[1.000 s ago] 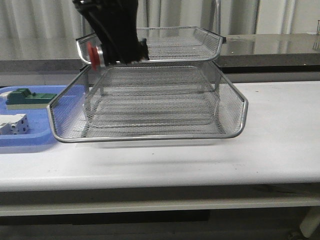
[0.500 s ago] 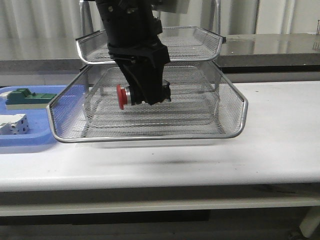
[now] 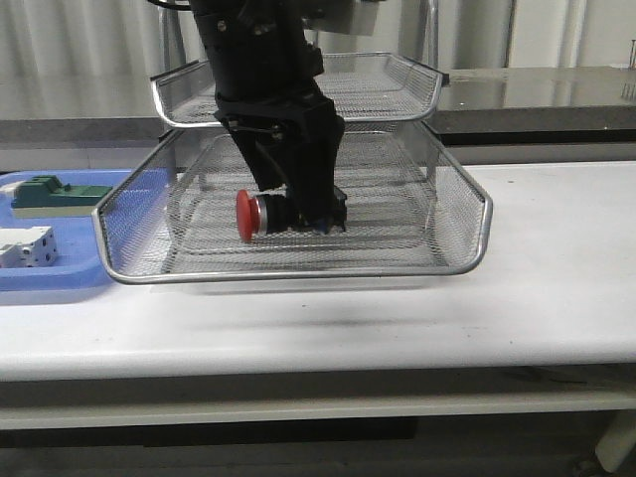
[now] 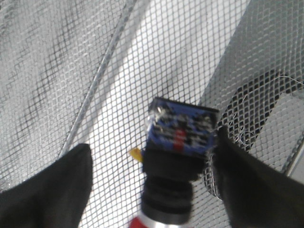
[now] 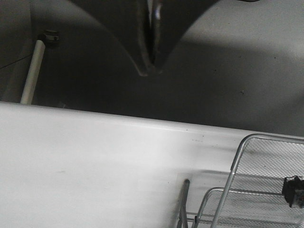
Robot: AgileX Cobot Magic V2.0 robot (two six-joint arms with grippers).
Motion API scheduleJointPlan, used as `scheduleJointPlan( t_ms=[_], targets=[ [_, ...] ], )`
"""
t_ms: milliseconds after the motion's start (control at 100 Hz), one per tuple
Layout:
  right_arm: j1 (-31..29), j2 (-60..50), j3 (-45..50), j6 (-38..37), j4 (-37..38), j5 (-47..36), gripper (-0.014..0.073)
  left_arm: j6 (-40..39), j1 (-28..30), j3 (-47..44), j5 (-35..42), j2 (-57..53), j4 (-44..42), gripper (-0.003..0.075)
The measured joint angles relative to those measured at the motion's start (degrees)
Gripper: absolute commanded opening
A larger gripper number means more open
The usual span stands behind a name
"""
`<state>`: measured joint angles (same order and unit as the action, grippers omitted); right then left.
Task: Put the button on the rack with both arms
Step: 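Open the left gripper and raise it away from the button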
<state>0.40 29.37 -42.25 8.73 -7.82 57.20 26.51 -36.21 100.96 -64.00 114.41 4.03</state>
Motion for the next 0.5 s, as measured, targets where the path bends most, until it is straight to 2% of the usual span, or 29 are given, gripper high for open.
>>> scheduleJointPlan(
  t_ms=[220,360,500],
  targets=[
    [0.0,0.0,0.0,0.0,0.0,0.0,-0.0068,0.0,0.0,0.6,-1.2,0.0,0.4,0.0561],
    [0.0,0.0,0.0,0.0,0.0,0.0,-0.0068,-0.3,0.0,3.7,-5.6,0.0,1.9,0.0559],
    [0.0,0.0,0.0,0.0,0.0,0.0,-0.0068,-2.1,0.0,7.1,-6.4,-0.4,2.3,0.0558]
  ],
)
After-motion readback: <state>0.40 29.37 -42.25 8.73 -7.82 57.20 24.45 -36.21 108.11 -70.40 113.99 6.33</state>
